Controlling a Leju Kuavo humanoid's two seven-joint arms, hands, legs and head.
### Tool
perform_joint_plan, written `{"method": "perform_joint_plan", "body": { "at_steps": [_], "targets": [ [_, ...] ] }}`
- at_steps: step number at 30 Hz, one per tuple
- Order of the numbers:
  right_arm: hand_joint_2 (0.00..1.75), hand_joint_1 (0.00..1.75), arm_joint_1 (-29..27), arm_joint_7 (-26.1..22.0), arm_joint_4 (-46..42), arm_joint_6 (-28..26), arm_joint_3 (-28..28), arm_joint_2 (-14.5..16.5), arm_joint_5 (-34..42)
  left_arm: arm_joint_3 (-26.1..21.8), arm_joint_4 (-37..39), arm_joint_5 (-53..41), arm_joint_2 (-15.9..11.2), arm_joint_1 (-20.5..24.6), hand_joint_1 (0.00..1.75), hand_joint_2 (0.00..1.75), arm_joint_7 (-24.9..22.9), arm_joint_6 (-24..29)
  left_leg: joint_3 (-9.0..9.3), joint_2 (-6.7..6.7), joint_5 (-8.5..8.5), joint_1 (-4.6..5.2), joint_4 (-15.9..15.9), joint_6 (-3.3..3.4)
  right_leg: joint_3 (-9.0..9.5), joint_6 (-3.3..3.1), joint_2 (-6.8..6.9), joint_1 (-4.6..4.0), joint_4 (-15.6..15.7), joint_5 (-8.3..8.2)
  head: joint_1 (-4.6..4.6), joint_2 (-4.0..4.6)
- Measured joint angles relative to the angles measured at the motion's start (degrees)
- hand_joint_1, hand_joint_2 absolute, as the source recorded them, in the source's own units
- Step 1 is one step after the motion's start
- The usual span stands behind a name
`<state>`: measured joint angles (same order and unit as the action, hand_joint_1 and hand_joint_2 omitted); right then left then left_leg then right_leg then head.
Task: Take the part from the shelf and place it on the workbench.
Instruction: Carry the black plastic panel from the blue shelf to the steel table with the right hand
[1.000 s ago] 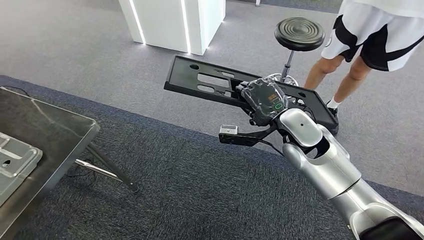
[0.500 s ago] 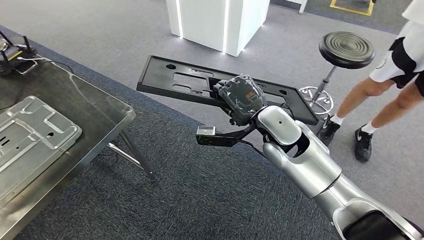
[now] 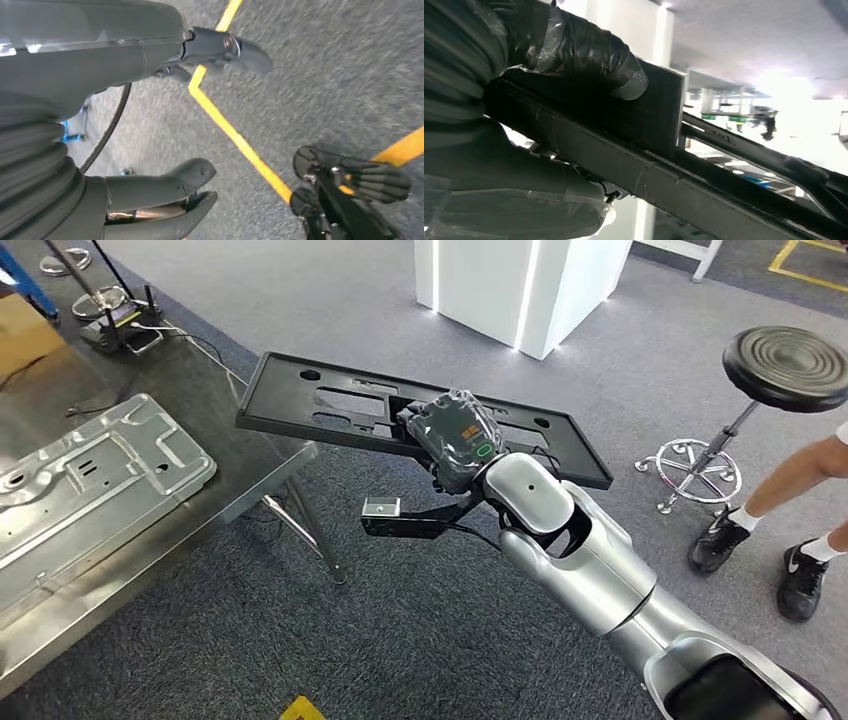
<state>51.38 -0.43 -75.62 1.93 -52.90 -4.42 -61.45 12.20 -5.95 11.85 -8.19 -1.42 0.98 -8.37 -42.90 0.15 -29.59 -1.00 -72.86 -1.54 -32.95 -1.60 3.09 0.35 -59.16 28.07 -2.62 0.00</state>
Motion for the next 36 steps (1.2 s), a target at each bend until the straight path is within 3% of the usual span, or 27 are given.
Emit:
{"method": "perform_joint_plan", "body": {
  "at_steps": [2,4,5,7,8,10,11,13,14,15,16,18,20,22,24,26,28,29,30,31,33,35,36],
  "targets": [
    [1.75,1.75,0.0,0.1,0.0,0.0,-0.4,0.2,-0.2,0.0,0.0,0.0,0.0,-0.1,0.00,1.75,0.0,0.1,4.26,-1.46,3.56,0.18,7.8,0.24,0.40,0.18,1.26,-0.13,0.0,0.36,0.00,0.00],
    [1.75,1.75,0.1,0.3,0.0,0.0,-0.7,0.5,-0.4,0.0,0.0,0.0,0.0,-0.1,0.00,1.75,0.1,0.2,7.20,-3.14,5.02,0.80,13.4,0.84,0.75,0.58,2.32,-0.40,0.2,0.64,0.00,0.00],
    [1.75,1.75,0.2,0.4,0.0,0.0,-0.8,0.5,-0.6,0.0,0.0,0.0,0.0,-0.1,0.00,1.75,0.1,0.3,7.48,-3.31,4.83,1.12,14.1,1.15,0.86,0.83,2.82,-0.51,0.3,0.73,0.00,0.00],
    [1.75,1.75,0.3,0.5,0.0,0.0,-1.2,0.6,-0.8,0.0,0.0,-0.1,0.0,-0.1,0.00,1.75,0.3,0.3,7.48,-2.18,5.03,1.20,14.4,1.85,1.09,1.37,3.78,-0.61,0.4,0.94,0.01,0.00],
    [1.75,1.75,0.4,0.5,0.0,0.0,-1.4,0.7,-0.9,0.0,0.0,-0.2,0.0,-0.2,0.00,1.75,0.3,0.4,7.65,-1.57,5.13,1.09,14.7,2.13,1.16,1.67,3.41,-0.51,0.1,1.36,0.02,0.00],
    [1.75,1.75,0.7,0.6,-0.1,-0.1,-1.6,0.8,-0.9,0.0,0.0,-0.3,0.1,-0.3,0.00,1.75,0.5,0.4,8.07,-0.53,5.37,0.75,15.2,2.79,-0.27,2.06,0.73,-0.29,-3.4,3.62,0.04,0.00],
    [1.75,1.75,0.8,0.6,-0.1,0.0,-1.6,0.8,-0.9,0.1,0.0,-0.4,0.1,-0.2,0.00,1.75,0.5,0.4,8.11,0.00,5.37,0.70,15.3,3.01,-2.02,2.11,-1.07,-0.14,-7.0,5.36,0.07,0.00],
    [1.75,1.75,0.9,0.6,-0.2,0.0,-1.9,0.7,-1.0,0.1,0.0,-0.5,0.1,0.1,0.00,1.75,0.6,0.5,8.12,1.34,5.30,0.68,15.2,3.26,-6.21,2.11,-2.73,-0.13,-14.6,7.82,0.10,0.00],
    [1.75,1.75,0.8,0.6,-0.2,0.1,-2.1,0.7,-1.0,0.2,0.0,-0.6,0.1,0.2,0.00,1.75,0.6,0.5,8.15,2.15,5.26,0.68,15.1,3.28,-7.45,2.10,-2.94,-0.13,-16.3,7.61,0.10,0.00],
    [1.75,1.75,0.8,0.6,-0.2,0.3,-2.2,0.6,-1.0,0.2,0.0,-0.6,0.1,0.2,0.00,1.75,0.6,0.5,8.18,2.98,5.19,0.68,15.0,3.26,-7.59,2.04,-3.05,-0.11,-15.6,6.22,0.10,0.00],
    [1.75,1.75,0.8,0.6,-0.2,0.4,-2.4,0.7,-1.0,0.2,0.0,-0.6,0.1,0.2,0.00,1.75,0.6,0.5,8.22,3.80,5.07,0.66,14.8,3.18,-6.65,1.92,-3.38,-0.07,-12.8,3.94,0.10,0.00],
    [1.75,1.75,1.1,0.5,-0.2,0.7,-2.5,0.6,-0.9,0.3,0.0,-0.7,0.3,0.3,0.00,1.75,0.6,0.5,8.07,5.33,4.73,0.66,14.2,2.86,-3.65,1.60,-5.61,0.16,-5.2,0.04,0.09,0.00],
    [1.75,1.75,1.3,0.3,-0.3,1.1,-2.7,0.5,-0.7,0.4,0.0,-0.7,0.3,0.3,0.00,1.75,0.7,0.6,7.62,6.66,4.57,0.55,13.8,2.33,-2.04,1.42,-7.29,0.25,-1.3,-0.97,0.09,0.00],
    [1.75,1.75,1.7,-0.3,-0.5,1.5,-2.8,-0.1,0.0,0.7,0.0,-0.7,0.4,0.2,0.00,1.75,0.7,0.7,7.22,7.81,4.71,0.28,13.9,1.69,-1.79,1.15,-6.46,0.17,-0.8,-0.89,0.09,0.00],
    [1.75,1.75,2.4,-1.4,-0.8,1.6,-2.8,-0.9,1.1,0.9,0.0,-0.7,0.5,-0.1,0.00,1.75,0.6,0.8,6.55,5.69,3.94,0.37,12.7,1.10,-1.38,0.59,-5.04,0.31,-0.2,-1.12,0.04,0.00],
    [1.75,1.75,3.2,-2.3,-1.1,1.8,-2.7,-2.1,1.9,1.1,0.0,-0.7,0.6,-0.1,0.00,1.75,0.5,0.9,4.18,1.76,1.05,0.44,7.5,0.56,-0.98,0.17,-3.53,0.38,0.2,-1.20,-0.03,0.00],
    [1.75,1.75,3.6,-2.7,-1.2,2.0,-2.7,-3.2,2.3,1.1,0.0,-0.6,0.6,0.0,0.00,1.75,0.5,1.0,0.73,0.33,-1.91,0.14,0.3,0.08,-0.84,0.03,-1.98,0.30,0.2,-1.00,-0.04,0.00],
    [1.75,1.75,3.7,-2.8,-1.2,2.0,-2.7,-3.6,2.4,1.2,0.0,-0.6,0.6,0.1,0.00,1.75,0.5,1.0,-0.24,0.17,-2.21,0.00,-1.5,-0.09,-0.77,0.05,-1.23,0.29,0.2,-0.86,-0.04,0.00],
    [1.75,1.75,3.7,-2.9,-1.2,2.1,-2.7,-3.9,2.4,1.2,0.0,-0.6,0.7,0.1,0.00,1.75,0.5,1.0,-0.10,0.03,-1.37,-0.11,-1.2,-0.21,-0.65,0.13,-0.52,0.29,0.2,-0.71,-0.04,0.00],
    [1.75,1.75,3.7,-3.0,-1.2,2.1,-2.7,-4.1,2.5,1.2,0.0,-0.6,0.7,0.0,0.00,1.75,0.5,1.0,1.22,-0.26,0.39,-0.18,1.3,-0.22,-0.43,0.24,0.14,0.30,0.2,-0.53,-0.04,0.00],
    [1.75,1.75,3.8,-3.1,-1.5,2.1,-2.7,-4.4,2.5,1.2,0.0,-0.5,0.7,0.0,0.00,1.75,0.5,1.1,5.47,-2.49,3.94,0.17,9.4,0.09,0.18,0.61,1.32,0.16,0.2,-0.09,-0.04,0.00],
    [1.75,1.75,4.0,-3.2,-1.7,2.1,-2.7,-4.7,2.6,1.2,0.0,-0.4,0.7,0.1,0.00,1.75,0.5,1.1,7.71,-4.23,5.00,0.83,13.9,0.86,0.57,1.08,2.47,-0.17,0.3,0.24,-0.03,0.00],
    [1.75,1.75,4.1,-3.2,-1.7,2.2,-2.7,-4.8,2.7,1.2,0.0,-0.2,0.7,0.2,0.00,1.75,0.5,1.1,7.79,-4.09,4.78,1.10,14.2,1.21,0.70,1.30,3.11,-0.32,0.4,0.32,-0.03,0.00]
  ]
}}
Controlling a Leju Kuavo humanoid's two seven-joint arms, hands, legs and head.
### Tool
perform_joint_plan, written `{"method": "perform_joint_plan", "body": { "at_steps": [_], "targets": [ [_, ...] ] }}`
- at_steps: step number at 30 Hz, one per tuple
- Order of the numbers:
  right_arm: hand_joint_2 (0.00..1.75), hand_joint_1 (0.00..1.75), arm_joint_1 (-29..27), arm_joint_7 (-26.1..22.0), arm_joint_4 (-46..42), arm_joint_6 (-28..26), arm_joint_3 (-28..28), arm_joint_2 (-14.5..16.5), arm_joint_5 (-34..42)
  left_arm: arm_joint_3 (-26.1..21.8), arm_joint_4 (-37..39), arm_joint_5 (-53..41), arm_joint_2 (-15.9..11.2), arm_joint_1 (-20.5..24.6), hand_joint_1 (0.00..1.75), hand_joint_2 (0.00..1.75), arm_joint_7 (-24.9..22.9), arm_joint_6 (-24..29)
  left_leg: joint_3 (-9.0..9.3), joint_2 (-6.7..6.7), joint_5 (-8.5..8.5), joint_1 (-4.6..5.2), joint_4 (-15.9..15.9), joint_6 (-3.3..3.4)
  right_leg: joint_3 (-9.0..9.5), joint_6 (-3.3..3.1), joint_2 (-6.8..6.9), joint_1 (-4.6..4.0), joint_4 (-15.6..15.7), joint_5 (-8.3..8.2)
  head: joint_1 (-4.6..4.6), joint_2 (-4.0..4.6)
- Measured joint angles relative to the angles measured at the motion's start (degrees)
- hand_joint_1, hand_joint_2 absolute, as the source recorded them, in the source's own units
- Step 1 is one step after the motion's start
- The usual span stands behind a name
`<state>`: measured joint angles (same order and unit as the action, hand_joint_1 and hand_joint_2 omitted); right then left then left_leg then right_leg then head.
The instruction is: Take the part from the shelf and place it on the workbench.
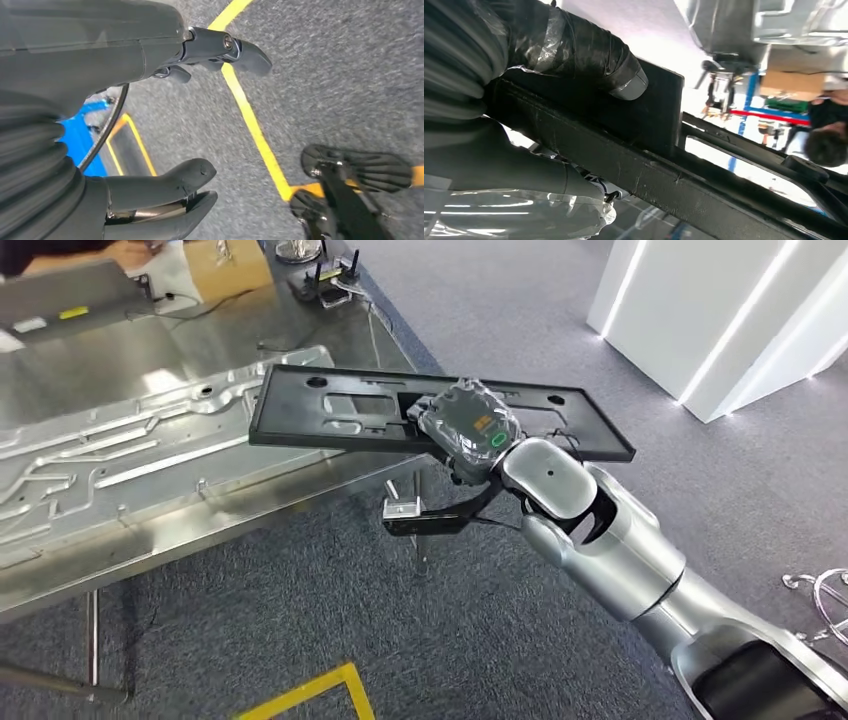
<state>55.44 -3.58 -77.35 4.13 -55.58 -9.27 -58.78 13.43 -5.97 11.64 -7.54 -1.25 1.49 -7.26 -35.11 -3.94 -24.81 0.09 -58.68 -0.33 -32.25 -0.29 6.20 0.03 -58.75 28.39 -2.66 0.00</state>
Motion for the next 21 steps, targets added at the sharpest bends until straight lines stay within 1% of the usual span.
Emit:
{"method": "perform_joint_plan", "body": {
  "at_steps": [1,2,3,4,5,6,7,8,9,10,11,12,13,14,15,16,17,18,19,20,21],
  "targets": [
    [1.75,1.75,0.1,0.0,-0.1,0.0,0.0,-0.1,0.1,0.0,0.0,0.2,0.0,0.0,0.00,1.75,0.0,0.0,-0.07,0.69,0.11,-0.03,0.2,0.39,0.17,0.23,0.66,-0.09,0.1,0.09,0.00,0.00],
    [1.75,1.75,0.1,0.0,-0.3,0.1,0.0,-0.1,0.2,0.0,0.0,0.3,0.0,-0.1,0.00,1.75,0.0,0.0,0.01,1.39,0.22,-0.19,0.5,0.70,0.33,0.51,0.82,-0.06,0.0,0.35,0.01,0.00],
    [1.75,1.75,0.2,0.0,-0.4,0.1,-0.1,-0.1,0.3,0.0,0.0,0.5,0.0,-0.1,0.00,1.75,0.0,0.0,0.16,2.05,0.36,-0.36,0.7,1.09,0.14,0.70,-0.03,0.02,-0.8,1.04,0.01,0.00],
    [1.75,1.75,0.4,0.0,-0.6,0.2,-0.1,-0.1,0.4,0.0,0.0,0.6,0.0,-0.1,0.00,1.75,-0.1,-0.1,0.33,2.65,0.53,-0.53,1.0,1.48,-0.58,0.84,-1.48,0.10,-2.6,2.23,0.03,0.00],
    [1.75,1.75,0.4,0.0,-0.7,0.3,-0.3,-0.1,0.4,0.0,0.0,0.7,0.0,0.0,0.00,1.75,-0.2,-0.1,0.44,3.26,0.64,-0.67,1.1,1.80,-1.99,0.91,-3.32,0.24,-5.6,3.85,0.04,0.00],
    [1.75,1.75,0.4,0.0,-0.7,0.4,-0.4,-0.1,0.4,0.0,0.0,0.8,0.1,0.1,0.00,1.75,-0.2,-0.2,0.42,3.90,0.68,-0.67,1.1,2.04,-3.95,0.89,-4.86,0.27,-9.5,5.60,0.05,0.00],
    [1.75,1.75,0.2,0.0,-0.7,0.6,-0.6,-0.1,0.4,0.1,0.0,0.8,0.1,0.2,0.00,1.75,-0.3,-0.3,0.40,4.65,0.68,-0.66,1.1,2.16,-5.97,0.91,-5.61,0.29,-13.2,6.86,0.05,0.00],
    [1.75,1.75,0.1,0.1,-0.6,0.8,-0.9,0.0,0.4,0.1,0.0,0.8,0.1,0.2,0.00,1.75,-0.3,-0.5,0.40,5.52,0.65,-0.65,1.0,2.21,-7.52,0.93,-5.94,0.30,-15.7,7.23,0.06,0.00],
    [1.75,1.75,-0.1,0.1,-0.6,0.9,-1.2,0.1,0.4,0.2,0.0,0.8,0.1,0.2,0.00,1.75,-0.3,-0.6,0.41,6.40,0.61,-0.65,0.9,2.22,-8.18,0.91,-6.07,0.32,-16.2,6.51,0.05,0.00],
    [1.75,1.75,-0.1,0.3,-0.5,1.0,-1.5,0.3,0.4,0.2,0.0,0.8,0.1,0.2,0.00,1.75,-0.4,-0.7,0.42,7.31,0.54,-0.67,0.7,2.16,-7.76,0.85,-6.23,0.37,-14.5,4.69,0.05,0.00],
    [1.75,1.75,-0.1,0.4,-0.5,1.0,-1.7,0.5,0.4,0.3,0.0,0.8,0.1,0.3,0.00,1.75,-0.4,-0.7,0.42,8.13,0.41,-0.68,0.5,2.05,-6.45,0.74,-6.78,0.47,-11.0,2.27,0.05,0.00],
    [1.75,1.75,-0.1,0.5,-0.5,1.0,-1.8,0.8,0.3,0.3,0.0,0.8,0.2,0.3,0.00,1.75,-0.4,-0.7,0.31,8.86,0.27,-0.67,0.2,1.89,-4.94,0.60,-8.12,0.60,-7.3,0.36,0.06,0.00],
    [1.75,1.75,-0.1,0.5,-0.5,1.0,-2.0,1.0,0.1,0.3,0.0,0.7,0.2,0.3,0.00,1.75,-0.4,-0.7,0.06,9.59,0.12,-0.63,-0.2,1.68,-3.68,0.50,-9.39,0.81,-4.1,-0.93,0.04,0.00],
    [1.75,1.75,0.0,0.6,-0.4,1.1,-2.1,1.3,-0.1,0.4,0.0,0.7,0.3,0.4,0.00,1.75,-0.4,-0.7,-0.25,10.23,0.06,-0.68,-0.4,1.38,-2.96,0.41,-10.36,0.88,-2.3,-1.42,0.04,0.00],
    [1.75,1.75,0.0,0.7,-0.3,1.2,-2.3,1.6,-0.4,0.4,0.0,0.7,0.3,0.4,0.00,1.75,-0.4,-0.7,-0.59,10.91,0.10,-0.79,-0.5,1.04,-2.73,0.30,-10.76,0.86,-1.6,-1.27,0.03,0.00],
    [1.75,1.75,0.0,0.9,-0.3,1.3,-2.5,2.0,-0.7,0.4,0.0,0.6,0.3,0.3,0.00,1.75,-0.4,-0.7,-0.86,11.61,0.20,-0.93,-0.5,0.64,-2.67,0.15,-10.19,0.80,-1.3,-1.29,0.02,0.00],
    [1.75,1.75,0.1,1.0,-0.2,1.5,-2.7,2.4,-1.0,0.4,0.0,0.6,0.3,0.2,0.00,1.75,-0.4,-0.6,-1.03,11.93,0.27,-1.11,-0.4,0.29,-2.56,-0.14,-9.44,0.78,-1.1,-1.40,0.03,0.00],
    [1.75,1.75,0.3,1.1,-0.1,1.8,-2.8,2.8,-1.3,0.5,0.0,0.5,0.3,0.1,0.00,1.75,-0.4,-0.6,-1.30,11.19,-0.03,-1.05,-0.8,-0.04,-2.37,-0.48,-8.73,0.89,-0.9,-1.53,-0.02,0.00],
    [1.75,1.75,0.5,1.1,0.0,2.0,-2.9,3.3,-1.6,0.5,0.0,0.5,0.3,0.1,0.00,1.75,-0.4,-0.5,-1.94,9.75,-0.85,-0.96,-2.2,-0.35,-2.18,-0.79,-7.99,1.02,-0.5,-1.65,-0.08,0.00],
    [1.75,1.75,0.7,1.1,0.1,2.2,-3.1,3.7,-1.8,0.5,0.0,0.5,0.3,0.1,0.00,1.75,-0.3,-0.5,-3.08,7.87,-2.24,-0.89,-4.6,-0.63,-2.00,-1.04,-7.23,1.12,-0.3,-1.70,-0.13,0.00],
    [1.75,1.75,0.9,1.2,0.2,2.3,-3.3,4.0,-2.0,0.5,0.0,0.5,0.4,0.2,0.00,1.75,-0.3,-0.4,-4.73,6.04,-4.01,-0.84,-8.1,-0.94,-1.89,-1.18,-6.49,1.07,-0.2,-1.64,-0.19,0.00]
  ]
}}
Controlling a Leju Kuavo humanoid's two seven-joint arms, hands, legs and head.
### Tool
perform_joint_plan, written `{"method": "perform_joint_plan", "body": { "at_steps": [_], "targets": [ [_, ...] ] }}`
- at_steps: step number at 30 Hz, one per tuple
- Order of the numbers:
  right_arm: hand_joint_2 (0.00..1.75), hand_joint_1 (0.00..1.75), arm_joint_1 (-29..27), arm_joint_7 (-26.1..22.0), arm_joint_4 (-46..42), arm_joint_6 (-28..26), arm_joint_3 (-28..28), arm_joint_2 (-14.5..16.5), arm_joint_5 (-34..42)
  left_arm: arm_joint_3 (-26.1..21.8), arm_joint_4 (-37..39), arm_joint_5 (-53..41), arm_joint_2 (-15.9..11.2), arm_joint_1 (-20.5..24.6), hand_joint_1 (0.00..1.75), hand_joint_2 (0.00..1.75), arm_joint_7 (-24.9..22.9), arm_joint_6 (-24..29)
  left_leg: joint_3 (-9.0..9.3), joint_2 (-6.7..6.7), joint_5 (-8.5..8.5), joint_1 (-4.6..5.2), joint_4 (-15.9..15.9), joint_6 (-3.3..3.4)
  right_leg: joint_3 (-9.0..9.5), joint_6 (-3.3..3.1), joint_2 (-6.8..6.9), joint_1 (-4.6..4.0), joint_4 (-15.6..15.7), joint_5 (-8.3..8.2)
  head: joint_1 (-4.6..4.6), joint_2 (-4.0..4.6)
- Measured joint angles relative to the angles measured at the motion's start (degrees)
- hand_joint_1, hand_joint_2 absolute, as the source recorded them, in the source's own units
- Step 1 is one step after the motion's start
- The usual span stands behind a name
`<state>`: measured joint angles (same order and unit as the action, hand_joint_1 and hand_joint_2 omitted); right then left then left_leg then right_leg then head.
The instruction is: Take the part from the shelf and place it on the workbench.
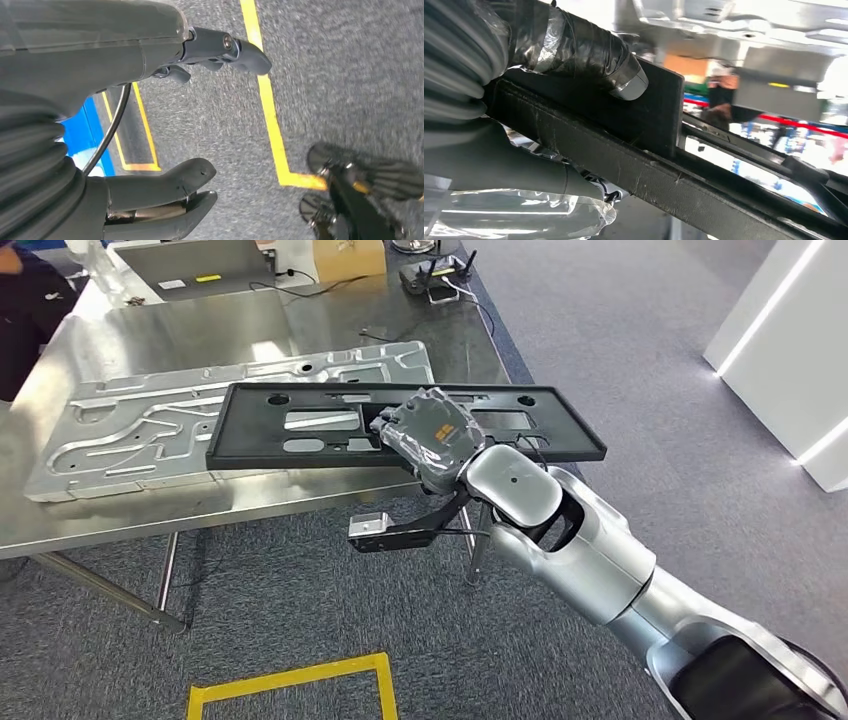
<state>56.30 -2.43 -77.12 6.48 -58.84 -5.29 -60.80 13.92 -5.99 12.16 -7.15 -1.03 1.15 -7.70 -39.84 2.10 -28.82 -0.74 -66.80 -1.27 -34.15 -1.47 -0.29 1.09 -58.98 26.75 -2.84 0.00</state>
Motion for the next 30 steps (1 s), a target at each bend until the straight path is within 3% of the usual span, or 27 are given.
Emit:
{"method": "perform_joint_plan", "body": {
  "at_steps": [2,3,4,7,9,11,12,14,15,17,18,19,21,23,24,26,27,28,30],
  "targets": [
    [1.75,1.75,0.2,0.0,0.3,0.3,-0.5,0.2,-0.3,0.0,0.0,0.0,0.0,0.2,0.00,1.75,0.1,0.1,-3.38,-1.49,-2.57,-0.26,-6.7,-0.52,0.10,-0.08,1.66,-0.11,0.0,0.22,0.00,0.00],
    [1.75,1.75,0.2,0.0,0.5,0.4,-0.7,0.3,-0.5,0.1,0.0,0.0,0.0,0.2,0.00,1.75,0.1,0.1,-3.97,-1.76,-2.47,-0.40,-7.8,-0.70,0.17,-0.05,2.49,-0.13,-0.1,0.37,-0.01,0.00],
    [1.75,1.75,0.2,0.0,0.6,0.5,-0.9,0.4,-0.6,0.1,0.0,0.0,0.0,0.2,0.00,1.75,0.1,0.1,-3.35,-2.02,-1.31,-0.51,-6.6,-0.81,0.30,0.04,3.26,-0.12,-0.1,0.53,-0.01,0.00],
    [1.75,1.75,0.3,0.1,0.7,0.7,-1.4,0.7,-0.8,0.3,0.0,0.2,0.0,0.1,0.00,1.75,0.2,0.1,2.70,-4.70,3.64,-0.31,4.7,-0.55,1.07,0.62,5.15,-0.30,-0.1,1.17,0.01,0.00],
    [1.75,1.75,0.6,0.1,0.7,0.7,-1.6,0.8,-0.8,0.3,0.0,0.2,0.0,0.1,0.00,1.75,0.2,0.1,4.28,-5.48,4.22,0.13,8.0,0.22,1.42,1.12,6.24,-0.67,0.0,1.45,0.03,0.00],
    [1.75,1.75,0.8,0.1,0.7,0.7,-1.8,1.0,-0.8,0.3,0.0,0.3,0.0,0.0,0.00,1.75,0.3,0.1,4.29,-4.08,4.29,0.15,8.2,1.10,1.79,1.67,7.24,-0.84,0.2,1.67,0.04,0.00],
    [1.75,1.75,0.8,0.2,0.7,0.7,-2.0,1.1,-0.8,0.4,0.0,0.3,0.0,-0.1,0.00,1.75,0.3,0.1,4.48,-3.44,4.36,0.05,8.4,1.45,1.95,1.98,6.81,-0.76,0.0,2.06,0.05,0.00],
    [1.75,1.75,1.1,0.2,0.8,0.7,-2.2,1.2,-0.8,0.4,0.0,0.3,0.0,-0.1,0.00,1.75,0.3,0.1,4.92,-2.38,4.53,-0.20,8.9,2.24,0.69,2.37,3.96,-0.48,-3.4,4.32,0.09,0.00],
    [1.75,1.75,1.2,0.2,0.8,0.7,-2.3,1.2,-0.9,0.5,0.0,0.3,0.0,-0.1,0.00,1.75,0.3,0.1,4.98,-1.82,4.53,-0.16,8.9,2.48,-0.94,2.38,2.15,-0.40,-6.9,6.02,0.11,0.00],
    [1.75,1.75,1.2,0.3,1.0,0.9,-2.5,1.1,-1.0,0.7,0.0,0.3,0.0,0.1,0.00,1.75,0.3,0.1,4.99,-0.45,4.47,-0.02,8.8,2.80,-5.00,2.27,0.55,-0.43,-14.3,8.75,0.14,0.00],
    [1.75,1.75,1.2,0.3,1.2,1.0,-2.7,1.0,-1.2,0.7,0.0,0.3,0.0,0.1,0.00,1.75,0.3,0.1,5.00,0.34,4.42,0.09,8.7,2.89,-6.26,2.16,0.38,-0.48,-16.1,8.68,0.14,0.00],
    [1.75,1.75,1.2,0.3,1.3,1.2,-3.0,1.0,-1.3,0.8,0.0,0.3,0.0,0.1,0.00,1.75,0.3,0.1,5.04,1.17,4.34,0.21,8.6,2.93,-6.48,1.96,0.28,-0.52,-15.6,7.43,0.14,0.00],
    [1.75,1.75,1.3,0.4,1.5,1.4,-3.3,1.0,-1.4,1.0,0.0,0.3,0.0,0.1,0.00,1.75,0.3,0.0,5.15,2.79,4.20,0.39,8.4,2.90,-4.20,1.17,-0.85,-0.68,-9.0,2.72,0.13,0.00],
    [1.75,1.75,1.6,0.4,1.5,1.6,-3.4,1.0,-1.4,1.1,0.0,0.3,0.1,0.2,0.00,1.75,0.3,-0.1,4.96,4.14,4.10,0.48,8.2,2.62,-1.54,0.39,-2.95,-0.70,-2.5,-0.17,0.10,0.00],
    [1.75,1.75,1.7,0.4,1.6,1.6,-3.4,1.0,-1.5,1.1,0.0,0.3,0.2,0.1,0.00,1.75,0.3,-0.2,4.78,4.70,4.11,0.35,8.2,2.37,-0.94,0.19,-3.57,-0.77,-1.0,-0.48,0.09,0.00],
    [1.75,1.75,1.8,0.4,1.7,1.7,-3.6,1.0,-1.5,1.2,0.0,0.3,0.2,0.0,0.00,1.75,0.3,-0.2,4.53,5.82,4.22,0.07,8.4,1.69,-0.58,0.14,-2.87,-0.84,-0.2,-0.38,0.12,0.00],
    [1.75,1.75,1.9,0.4,1.8,1.7,-3.6,1.0,-1.5,1.2,0.0,0.3,0.2,-0.2,0.00,1.75,0.3,-0.2,4.48,5.69,4.16,0.08,8.3,1.40,-0.24,0.07,-2.25,-0.74,0.3,-0.51,0.11,0.00],
    [1.75,1.75,2.0,0.5,1.8,1.7,-3.7,1.0,-1.5,1.2,0.0,0.3,0.2,-0.3,0.00,1.75,0.2,-0.2,4.26,4.67,3.71,0.19,7.8,1.11,0.22,-0.06,-1.66,-0.52,0.9,-0.66,0.03,0.00],
    [1.75,1.75,2.2,0.5,1.9,1.7,-3.7,1.1,-1.6,1.2,0.0,0.4,0.2,-0.3,0.00,1.75,0.2,-0.2,2.34,1.14,1.20,0.17,3.4,0.45,1.10,-0.29,-0.55,-0.22,1.8,-0.87,-0.13,0.00]
  ]
}}
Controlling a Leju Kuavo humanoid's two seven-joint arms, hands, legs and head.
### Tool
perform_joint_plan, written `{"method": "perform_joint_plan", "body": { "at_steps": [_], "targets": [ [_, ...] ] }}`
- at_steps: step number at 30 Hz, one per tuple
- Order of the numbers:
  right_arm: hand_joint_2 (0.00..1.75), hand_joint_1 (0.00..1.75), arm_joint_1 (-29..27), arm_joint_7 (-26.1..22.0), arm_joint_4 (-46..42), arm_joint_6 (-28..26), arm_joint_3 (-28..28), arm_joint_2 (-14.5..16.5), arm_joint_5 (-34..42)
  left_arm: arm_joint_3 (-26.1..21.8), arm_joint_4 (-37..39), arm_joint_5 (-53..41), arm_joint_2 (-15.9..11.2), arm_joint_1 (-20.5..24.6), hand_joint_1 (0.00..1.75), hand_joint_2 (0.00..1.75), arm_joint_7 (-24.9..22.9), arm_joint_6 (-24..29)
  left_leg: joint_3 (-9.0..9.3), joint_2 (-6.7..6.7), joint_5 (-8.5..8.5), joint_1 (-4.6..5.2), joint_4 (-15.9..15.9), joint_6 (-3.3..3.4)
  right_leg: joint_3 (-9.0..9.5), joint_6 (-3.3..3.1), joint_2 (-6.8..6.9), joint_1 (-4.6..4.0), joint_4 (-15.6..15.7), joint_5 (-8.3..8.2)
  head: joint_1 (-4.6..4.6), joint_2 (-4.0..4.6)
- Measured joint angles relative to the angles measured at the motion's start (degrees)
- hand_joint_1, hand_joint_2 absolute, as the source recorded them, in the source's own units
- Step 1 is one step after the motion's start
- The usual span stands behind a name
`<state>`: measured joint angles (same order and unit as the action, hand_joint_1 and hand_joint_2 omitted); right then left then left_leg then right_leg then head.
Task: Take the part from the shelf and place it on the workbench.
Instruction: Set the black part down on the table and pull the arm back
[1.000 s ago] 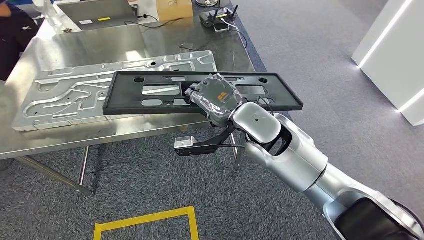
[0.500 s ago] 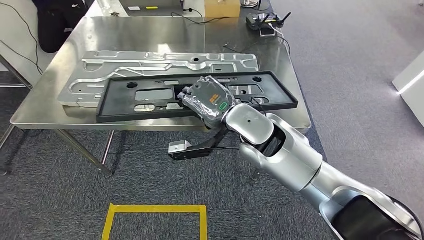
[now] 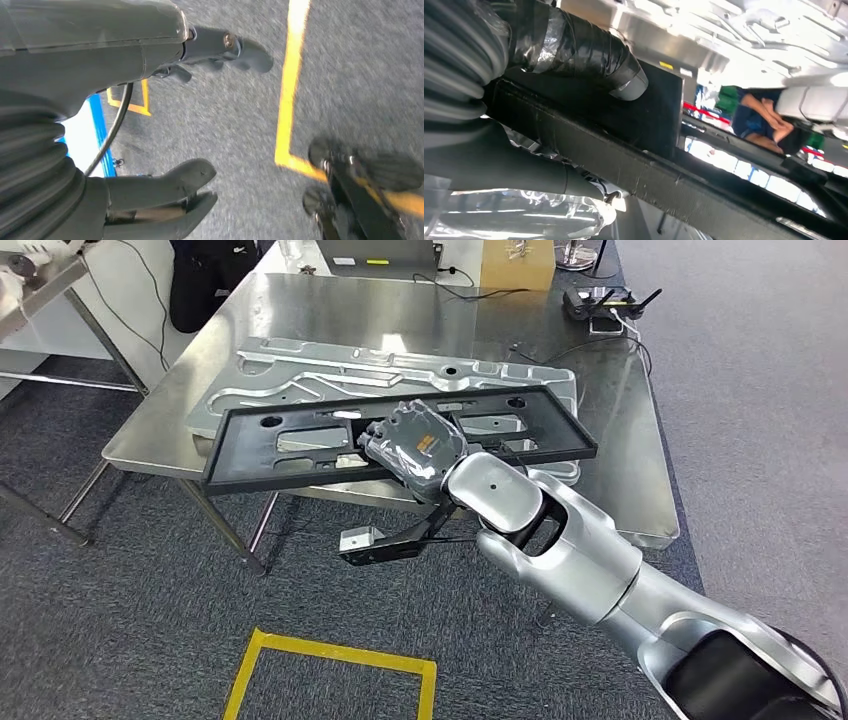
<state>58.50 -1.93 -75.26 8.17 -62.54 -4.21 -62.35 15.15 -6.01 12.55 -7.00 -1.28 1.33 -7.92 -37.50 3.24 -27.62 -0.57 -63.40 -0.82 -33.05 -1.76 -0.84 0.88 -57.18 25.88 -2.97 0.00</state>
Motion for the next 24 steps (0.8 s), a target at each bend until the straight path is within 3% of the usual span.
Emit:
{"method": "perform_joint_plan", "body": {
  "at_steps": [2,3,4,5,7,9,11,13,17,19,22,24],
  "targets": [
    [1.75,1.75,0.2,0.0,0.1,0.1,-0.2,-0.2,0.0,0.0,0.0,0.0,0.0,0.1,0.00,1.75,0.0,0.1,-3.56,-2.27,-3.03,-0.51,-7.0,-0.89,0.27,-0.07,0.89,0.06,0.1,0.17,-0.07,0.00],
    [1.75,1.75,0.2,0.0,0.2,0.1,-0.3,-0.3,0.0,0.0,0.0,0.1,0.0,0.2,0.00,1.75,0.0,0.1,-4.79,-2.67,-3.46,-0.84,-9.2,-1.29,0.32,0.04,1.27,0.10,0.1,0.30,-0.07,0.00],
    [1.75,1.75,0.2,0.0,0.2,0.1,-0.4,-0.5,0.0,0.1,0.0,0.1,0.0,0.2,0.00,1.75,0.0,0.0,-5.06,-2.88,-2.84,-1.16,-9.4,-1.67,0.36,0.21,1.59,0.20,-0.1,0.47,-0.07,0.00],
    [1.75,1.75,0.2,0.0,0.3,0.1,-0.4,-0.6,0.0,0.1,0.0,0.0,-0.1,0.2,0.00,1.75,0.0,0.0,-4.12,-3.04,-1.17,-1.46,-7.4,-2.01,0.44,0.46,1.83,0.35,-0.2,0.69,-0.07,0.00],
    [1.75,1.75,0.3,0.0,0.4,0.1,-0.4,-0.9,0.0,0.1,0.0,0.0,-0.1,0.2,0.00,1.75,-0.1,0.0,-0.32,-3.44,2.41,-1.78,0.1,-2.48,0.53,1.15,2.14,0.59,-0.9,1.33,-0.08,0.00],
    [1.75,1.75,0.5,0.0,0.6,0.1,-0.4,-1.1,0.0,0.2,0.0,-0.1,-0.2,0.1,0.00,1.75,-0.2,-0.1,1.89,-3.49,3.67,-1.75,4.6,-2.00,0.37,1.73,2.26,0.39,-1.5,1.91,-0.04,0.00],
    [1.75,1.75,0.6,-0.1,0.7,0.1,-0.4,-1.5,0.1,0.4,0.0,-0.2,-0.2,0.2,0.00,1.75,-0.2,-0.2,1.95,-3.20,3.59,-1.65,5.0,-1.31,0.21,1.20,2.24,0.08,-1.7,1.91,0.00,0.00],
    [1.75,1.75,0.7,-0.2,0.8,0.1,-0.4,-1.8,0.1,0.5,0.0,-0.2,-0.2,0.3,0.00,1.75,-0.3,-0.3,1.94,-3.10,3.58,-1.52,5.0,-1.12,0.35,0.47,2.24,0.09,-1.4,1.71,-0.02,0.00],
    [1.75,1.75,0.9,-0.3,0.9,0.1,-0.4,-2.2,0.2,0.7,0.0,-0.1,-0.2,0.3,0.00,1.75,-0.4,-0.3,1.99,-3.05,3.40,-1.22,5.0,-0.34,0.75,0.75,2.26,0.29,-0.8,1.53,-0.02,0.00],
    [1.75,1.75,1.0,-0.3,1.0,0.1,-0.4,-2.3,0.2,0.7,0.0,0.0,-0.2,0.3,0.00,1.75,-0.4,-0.3,1.94,-3.06,3.29,-0.92,4.9,0.05,0.87,1.41,2.31,0.46,-0.4,1.39,-0.02,0.00],
    [1.75,1.75,1.0,-0.4,1.1,0.1,-0.4,-2.4,0.2,0.7,0.0,0.2,-0.3,0.3,0.00,1.75,-0.4,-0.3,1.78,-3.10,3.05,-0.55,4.5,0.67,0.97,3.32,2.40,0.80,-0.2,1.33,-0.02,0.00],
    [1.75,1.75,1.0,-0.6,1.1,0.1,-0.4,-2.4,0.3,0.8,0.0,0.3,-0.3,0.3,0.00,1.75,-0.4,-0.3,1.68,-3.09,2.94,-0.41,4.4,0.99,1.00,4.06,2.43,0.97,-0.1,1.33,-0.02,0.00]
  ]
}}
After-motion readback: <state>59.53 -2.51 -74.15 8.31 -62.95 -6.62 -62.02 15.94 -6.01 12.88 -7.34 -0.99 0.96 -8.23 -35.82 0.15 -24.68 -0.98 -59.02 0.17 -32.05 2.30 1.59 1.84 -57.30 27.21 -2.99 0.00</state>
